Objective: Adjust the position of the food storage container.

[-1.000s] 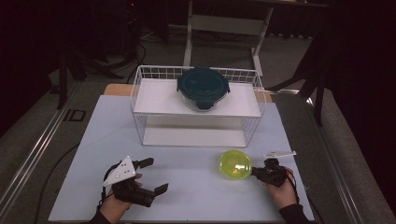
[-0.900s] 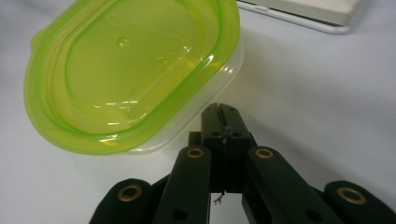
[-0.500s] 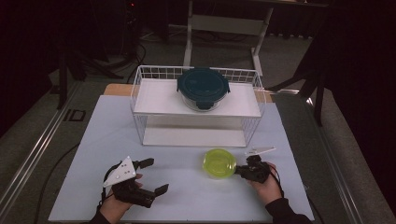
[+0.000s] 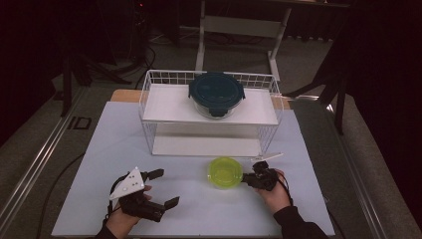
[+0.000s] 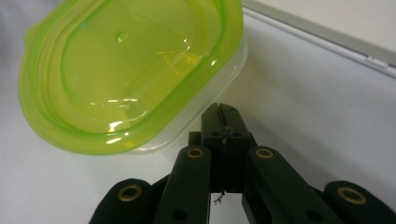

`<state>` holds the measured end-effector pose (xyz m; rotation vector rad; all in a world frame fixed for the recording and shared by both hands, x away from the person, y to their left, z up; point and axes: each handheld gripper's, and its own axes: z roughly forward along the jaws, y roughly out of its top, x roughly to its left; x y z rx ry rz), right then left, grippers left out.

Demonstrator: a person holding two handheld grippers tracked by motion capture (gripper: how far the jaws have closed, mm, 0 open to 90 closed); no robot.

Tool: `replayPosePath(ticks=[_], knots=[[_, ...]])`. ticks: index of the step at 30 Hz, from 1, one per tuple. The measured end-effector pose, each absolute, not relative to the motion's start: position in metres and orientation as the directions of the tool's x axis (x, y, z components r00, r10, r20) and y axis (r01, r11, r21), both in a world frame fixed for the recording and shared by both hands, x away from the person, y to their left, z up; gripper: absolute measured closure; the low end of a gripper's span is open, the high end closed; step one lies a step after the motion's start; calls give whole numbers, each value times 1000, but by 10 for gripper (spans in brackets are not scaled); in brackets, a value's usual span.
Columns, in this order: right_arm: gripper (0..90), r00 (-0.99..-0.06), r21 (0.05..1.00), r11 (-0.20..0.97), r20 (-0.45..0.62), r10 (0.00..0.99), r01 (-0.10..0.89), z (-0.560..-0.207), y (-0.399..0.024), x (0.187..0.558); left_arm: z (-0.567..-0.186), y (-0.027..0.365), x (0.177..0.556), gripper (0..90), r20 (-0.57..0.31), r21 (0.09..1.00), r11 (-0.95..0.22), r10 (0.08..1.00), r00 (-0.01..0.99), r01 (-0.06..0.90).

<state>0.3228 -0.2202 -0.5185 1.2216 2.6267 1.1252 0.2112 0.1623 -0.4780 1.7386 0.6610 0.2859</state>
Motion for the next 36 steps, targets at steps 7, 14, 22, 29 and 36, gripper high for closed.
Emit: replayPosePath(ticks=[7,14,22,29,36], knots=[[900,-695,625,427,274,665,654,-520,-211,326,-478,163,211,3,-154,949,-143,569,808,282],[900,-709,620,441,282,647,649,-521,-196,327,-477,163,211,3,-152,951,-139,569,808,277],[900,-729,617,459,296,617,639,-523,-178,326,-477,164,211,3,-155,951,-137,568,809,278],[900,-745,609,482,300,596,630,-526,-163,325,-477,164,211,3,-156,950,-136,569,807,280],[898,-747,609,485,294,597,627,-526,-165,324,-477,165,211,3,-160,951,-129,569,807,280]])
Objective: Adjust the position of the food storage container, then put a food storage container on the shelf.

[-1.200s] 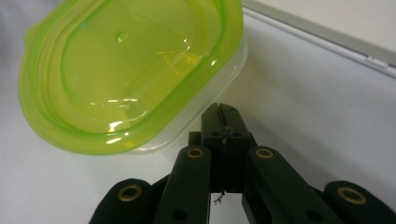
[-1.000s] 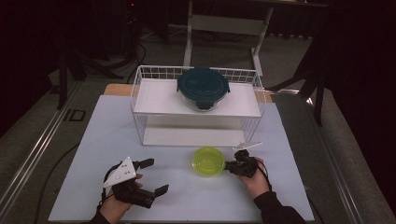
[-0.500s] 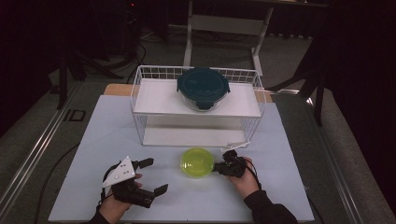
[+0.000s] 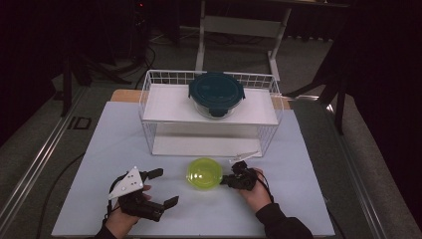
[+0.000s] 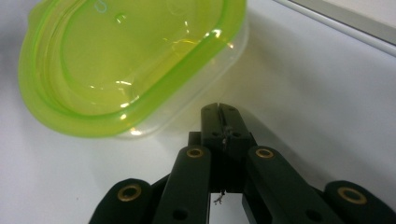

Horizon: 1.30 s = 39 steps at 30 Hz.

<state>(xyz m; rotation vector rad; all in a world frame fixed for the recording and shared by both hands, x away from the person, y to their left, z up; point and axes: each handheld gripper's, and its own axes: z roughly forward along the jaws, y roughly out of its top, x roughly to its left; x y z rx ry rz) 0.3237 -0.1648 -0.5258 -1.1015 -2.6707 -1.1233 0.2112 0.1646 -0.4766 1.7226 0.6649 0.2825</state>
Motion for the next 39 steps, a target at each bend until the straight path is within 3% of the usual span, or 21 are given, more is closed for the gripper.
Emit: replayPosePath(ticks=[7,15,18,19,23,24,29,35,39], knots=[[893,-739,635,465,264,619,616,-515,-181,320,-476,165,212,3,-169,949,-126,573,802,290],[797,-741,681,442,226,632,584,-495,-198,312,-472,166,214,3,-174,943,-137,577,798,305],[659,-740,719,408,218,637,563,-479,-204,302,-467,165,216,4,-207,935,-133,549,810,329],[659,-740,719,408,218,637,563,-479,-204,302,-466,165,217,4,-212,933,-137,540,815,334],[436,-734,763,350,230,639,544,-463,-205,291,-459,160,222,3,-213,934,-144,513,832,328],[436,-734,763,350,230,639,544,-463,-205,291,-457,160,224,3,-225,933,-135,500,836,332],[178,-739,795,295,264,619,531,-453,-203,286,-451,154,236,4,-249,913,-160,511,823,375],[157,-752,819,261,280,597,512,-446,-201,286,-453,147,257,4,-349,858,-169,499,793,484],[154,-771,827,287,248,587,484,-445,-195,287,-463,143,277,13,-439,786,-152,545,714,600]])
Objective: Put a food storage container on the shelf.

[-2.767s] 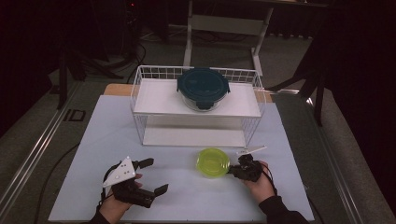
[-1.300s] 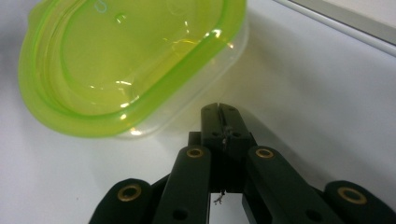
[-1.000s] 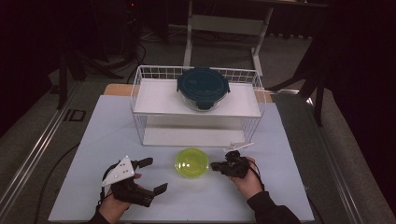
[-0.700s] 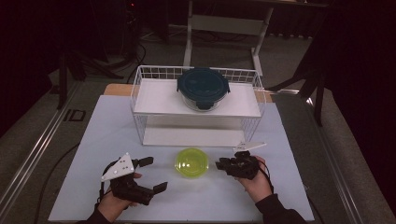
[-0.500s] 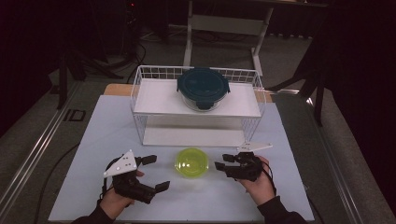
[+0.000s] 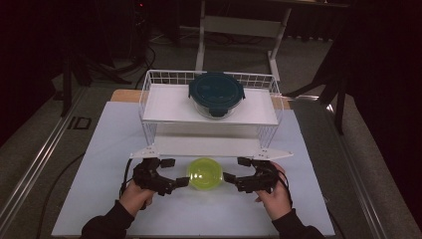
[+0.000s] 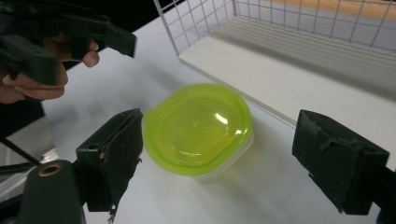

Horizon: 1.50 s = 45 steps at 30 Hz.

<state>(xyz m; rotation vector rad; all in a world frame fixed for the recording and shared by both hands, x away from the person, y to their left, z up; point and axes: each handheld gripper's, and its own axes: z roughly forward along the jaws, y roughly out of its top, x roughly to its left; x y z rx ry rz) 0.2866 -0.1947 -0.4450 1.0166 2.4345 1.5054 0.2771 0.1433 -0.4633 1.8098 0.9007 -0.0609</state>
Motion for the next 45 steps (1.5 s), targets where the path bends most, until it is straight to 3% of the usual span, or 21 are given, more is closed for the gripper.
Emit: replayPosePath(ticks=[3,8,17,18,20,21,23,24,29,30,45], knots=[[137,-748,807,299,244,617,509,-447,-192,289,-469,143,284,50,-466,757,-135,574,673,639],[101,-668,738,244,353,656,629,-457,-188,300,-482,140,297,109,-533,668,-101,627,569,737],[256,-566,628,191,477,672,755,-473,-182,312,-494,132,313,202,-617,542,-85,635,465,836],[343,-536,599,179,492,686,780,-480,-179,315,-496,131,314,264,-629,515,-75,643,437,854],[427,-515,577,169,512,687,799,-484,-177,316,-498,130,316,363,-637,502,-66,646,420,862],[427,-515,577,169,512,687,799,-484,-177,316,-498,130,316,432,-637,502,-66,646,420,862],[483,-486,549,158,526,698,821,-487,-175,318,-500,129,317,473,-651,485,-67,638,411,872],[541,-466,527,153,537,703,836,-490,-172,318,-500,129,318,565,-650,482,-71,639,410,873],[638,-439,492,146,556,706,858,-494,-170,319,-503,126,318,689,-668,457,-97,619,413,884],[690,-433,479,144,575,694,866,-493,-169,319,-503,125,318,701,-664,455,-103,622,414,884],[755,-458,487,177,552,697,855,-487,-162,309,-500,125,307,781,-657,456,-113,626,420,883]])
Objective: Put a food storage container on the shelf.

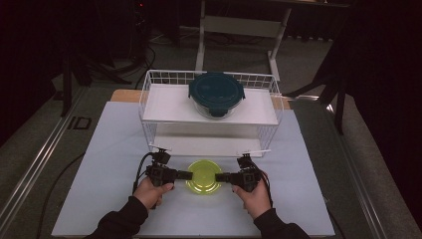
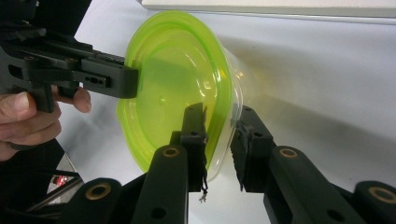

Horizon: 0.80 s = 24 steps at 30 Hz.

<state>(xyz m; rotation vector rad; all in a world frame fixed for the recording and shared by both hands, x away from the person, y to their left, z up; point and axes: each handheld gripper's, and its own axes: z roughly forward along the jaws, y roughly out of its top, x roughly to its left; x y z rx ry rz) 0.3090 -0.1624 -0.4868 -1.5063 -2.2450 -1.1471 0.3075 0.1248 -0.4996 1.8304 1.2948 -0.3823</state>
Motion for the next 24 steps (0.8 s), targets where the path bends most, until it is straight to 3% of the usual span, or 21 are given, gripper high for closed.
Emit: replayPosePath(ticks=[5,24], knots=[[801,-467,506,180,526,711,844,-482,-160,303,-496,124,302,805,-634,462,-124,646,425,878],[802,-505,575,161,508,698,802,-444,-165,294,-453,123,292,807,-596,546,-133,633,494,827]])
